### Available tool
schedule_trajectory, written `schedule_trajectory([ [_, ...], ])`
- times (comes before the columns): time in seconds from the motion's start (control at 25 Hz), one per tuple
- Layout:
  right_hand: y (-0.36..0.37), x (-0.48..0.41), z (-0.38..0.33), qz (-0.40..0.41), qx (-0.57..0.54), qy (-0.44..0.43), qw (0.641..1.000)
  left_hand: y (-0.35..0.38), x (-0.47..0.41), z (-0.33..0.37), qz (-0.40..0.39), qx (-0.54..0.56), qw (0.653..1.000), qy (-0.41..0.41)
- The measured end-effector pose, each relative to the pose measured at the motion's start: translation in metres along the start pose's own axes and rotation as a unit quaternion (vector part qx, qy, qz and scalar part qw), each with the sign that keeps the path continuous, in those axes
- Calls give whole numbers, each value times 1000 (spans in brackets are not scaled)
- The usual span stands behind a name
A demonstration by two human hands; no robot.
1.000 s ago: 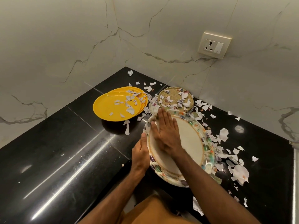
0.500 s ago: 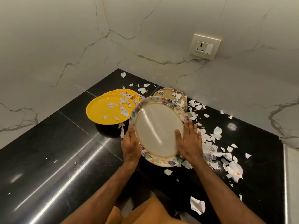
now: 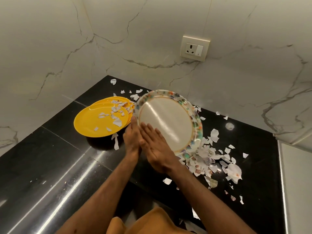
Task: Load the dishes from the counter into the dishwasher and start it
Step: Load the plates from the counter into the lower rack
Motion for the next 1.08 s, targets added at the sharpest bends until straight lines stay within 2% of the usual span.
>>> schedule_trajectory([
  [0.12, 4, 26, 20, -29, 100, -34, 994, -13, -20, 9, 36, 8, 999, -14],
  [0.28, 7, 47, 47, -30, 129, 11, 991, -31, -36, 12, 49, 1, 999, -23],
  [0.44, 1, 49, 83, -15, 89, 121, 989, -43, -48, 15, 28, -21, 999, -16],
  [0.6, -10, 40, 125, -9, 130, 278, 952, -56, -55, 11, 19, -35, 999, -21],
  [0.68, -17, 34, 121, 24, 101, 275, 956, -59, -52, 10, 18, -23, 999, -28],
  [0.8, -27, 40, 103, 106, 38, 196, 974, -63, -50, 8, 22, -10, 999, -42],
  [0.92, -22, 57, 95, 73, 66, 138, 986, -70, -53, 10, 16, -15, 998, -51],
  [1.0, -12, 64, 97, 68, 72, 200, 975, -73, -51, 8, -12, -27, 997, -67],
  [1.08, -12, 67, 94, 128, -43, 337, 932, -75, -47, 4, -52, -42, 995, -80],
])
Point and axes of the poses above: each hand's wrist, its own x-axis away from the middle knuckle, its own y-axis out of the palm, z = x × y, the point moved 1 cm from there along -x, towards the middle knuckle, and after that the axes turned 6 degrees about x, right-handed, at the moved point
